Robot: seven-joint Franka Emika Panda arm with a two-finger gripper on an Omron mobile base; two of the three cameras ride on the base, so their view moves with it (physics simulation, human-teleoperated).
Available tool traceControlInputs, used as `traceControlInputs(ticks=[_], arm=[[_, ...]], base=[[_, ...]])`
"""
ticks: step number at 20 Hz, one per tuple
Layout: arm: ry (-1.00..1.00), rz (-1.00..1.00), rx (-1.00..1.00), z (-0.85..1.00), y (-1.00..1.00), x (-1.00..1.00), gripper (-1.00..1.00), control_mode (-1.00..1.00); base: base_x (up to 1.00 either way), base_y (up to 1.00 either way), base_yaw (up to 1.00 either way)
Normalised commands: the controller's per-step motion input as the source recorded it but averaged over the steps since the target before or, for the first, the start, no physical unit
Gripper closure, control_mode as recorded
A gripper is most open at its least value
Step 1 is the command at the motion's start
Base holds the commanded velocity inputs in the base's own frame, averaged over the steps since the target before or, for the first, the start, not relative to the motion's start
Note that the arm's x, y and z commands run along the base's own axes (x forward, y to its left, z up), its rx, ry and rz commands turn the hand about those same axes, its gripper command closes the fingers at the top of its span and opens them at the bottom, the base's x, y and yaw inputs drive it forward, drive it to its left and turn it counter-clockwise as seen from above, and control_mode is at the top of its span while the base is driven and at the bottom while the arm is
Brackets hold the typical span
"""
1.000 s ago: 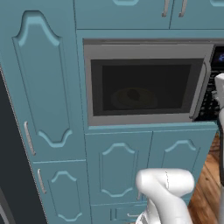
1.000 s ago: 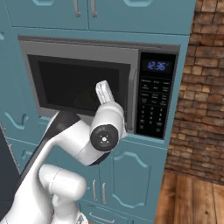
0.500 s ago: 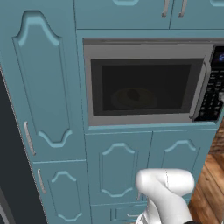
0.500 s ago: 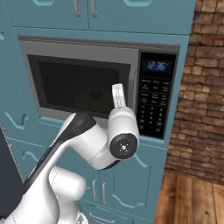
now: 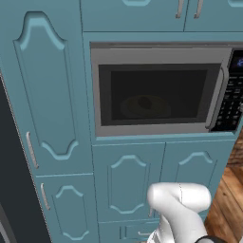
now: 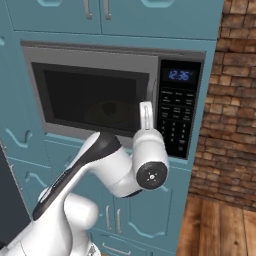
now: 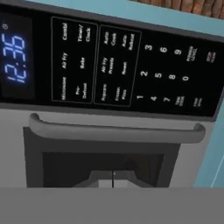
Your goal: Transport the steak from the fridge to the microwave and turn on the microwave.
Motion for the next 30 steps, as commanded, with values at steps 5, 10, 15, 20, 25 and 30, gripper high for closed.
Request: traceControlInputs(ticks=[5,10,15,20,25,30], arm=[[0.00,-0.01,0.09,-0.16,-0.28,0.00,1.00,-1.00],[-0.01,-0.01,0.04,-0.20,-0.27,0.00,1.00,-1.00],[-0.04,0.00,0.04,-0.21,-0.27,0.00,1.00,-1.00],[-0.06,0.00,0.01,-0.29,-0.23,0.00,1.00,-1.00],[-0.06,0.00,0.00,-0.37,-0.11,0.00,1.00,-1.00],[-0.05,0.00,0.00,-0.30,-0.08,0.00,1.00,-1.00]], base=[[0.00,0.00,0.00],[0.00,0.00,0.00],[0.00,0.00,0.00],[0.00,0.00,0.00],[0.00,0.00,0.00],[0.00,0.00,0.00]])
